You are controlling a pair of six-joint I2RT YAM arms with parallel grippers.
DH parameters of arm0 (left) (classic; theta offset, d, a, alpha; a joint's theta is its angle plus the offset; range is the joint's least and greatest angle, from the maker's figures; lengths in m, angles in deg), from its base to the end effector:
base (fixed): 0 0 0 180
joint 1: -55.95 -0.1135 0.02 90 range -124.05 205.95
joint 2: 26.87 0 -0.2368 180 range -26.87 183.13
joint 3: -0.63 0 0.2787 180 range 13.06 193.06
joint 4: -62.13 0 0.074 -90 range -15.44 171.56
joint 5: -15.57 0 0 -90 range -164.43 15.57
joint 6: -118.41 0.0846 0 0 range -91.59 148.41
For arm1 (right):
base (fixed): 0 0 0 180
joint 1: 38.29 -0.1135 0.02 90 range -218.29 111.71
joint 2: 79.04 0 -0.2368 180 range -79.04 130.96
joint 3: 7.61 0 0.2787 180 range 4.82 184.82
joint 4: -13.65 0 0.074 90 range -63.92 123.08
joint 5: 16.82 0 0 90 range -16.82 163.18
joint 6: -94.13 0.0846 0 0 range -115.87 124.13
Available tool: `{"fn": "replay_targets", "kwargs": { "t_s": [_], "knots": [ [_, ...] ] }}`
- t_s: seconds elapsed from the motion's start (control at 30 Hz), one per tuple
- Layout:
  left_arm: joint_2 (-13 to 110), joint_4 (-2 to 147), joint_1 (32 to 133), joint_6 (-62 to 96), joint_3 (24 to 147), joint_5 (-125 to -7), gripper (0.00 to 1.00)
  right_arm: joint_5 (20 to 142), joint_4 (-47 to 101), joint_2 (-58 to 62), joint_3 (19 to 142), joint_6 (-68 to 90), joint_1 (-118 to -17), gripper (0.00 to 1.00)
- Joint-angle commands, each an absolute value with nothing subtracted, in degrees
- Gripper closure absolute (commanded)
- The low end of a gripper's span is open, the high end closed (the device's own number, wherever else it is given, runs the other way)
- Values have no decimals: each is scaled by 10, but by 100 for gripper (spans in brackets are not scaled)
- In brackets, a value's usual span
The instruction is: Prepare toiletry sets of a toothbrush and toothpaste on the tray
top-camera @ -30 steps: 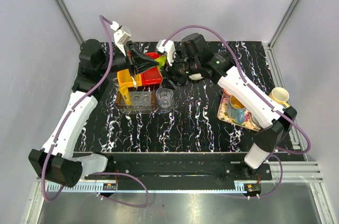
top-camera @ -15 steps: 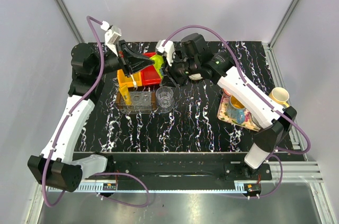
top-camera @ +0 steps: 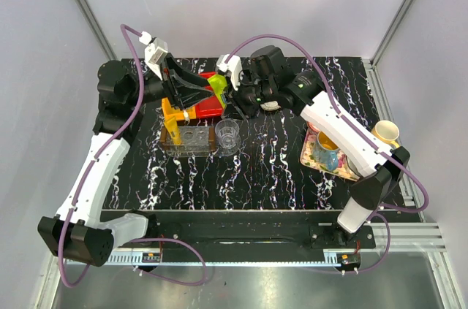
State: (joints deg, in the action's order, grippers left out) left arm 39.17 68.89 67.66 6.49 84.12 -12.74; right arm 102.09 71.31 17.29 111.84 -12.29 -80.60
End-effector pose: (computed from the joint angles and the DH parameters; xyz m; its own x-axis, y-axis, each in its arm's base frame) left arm 0.2805 -0.1342 0.4346 -0.1837 -0.1427 -0.9726 0.9430 0.2539 -0.2153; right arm 0.2863 0.3159 0.3743 -0.1524 -0.4733 -0.8676 -0.9662 0.2559 0.0301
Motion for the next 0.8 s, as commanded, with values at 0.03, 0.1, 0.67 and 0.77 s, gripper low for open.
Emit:
{"fn": "replay_targets", "kwargs": {
  "t_s": [0.03,0.1,0.67,0.77],
  "knots": [
    [391,665,688,67,842,-143,47,1013,692,166,1139,-109,-803,96],
    [399,665,694,69,843,-153,45,1011,691,168,1139,-106,-803,96],
    [445,694,723,97,888,-217,41,1013,686,167,1130,-105,-803,97],
    [448,688,723,89,892,-219,41,1013,684,167,1127,-105,-803,97]
  ]
}}
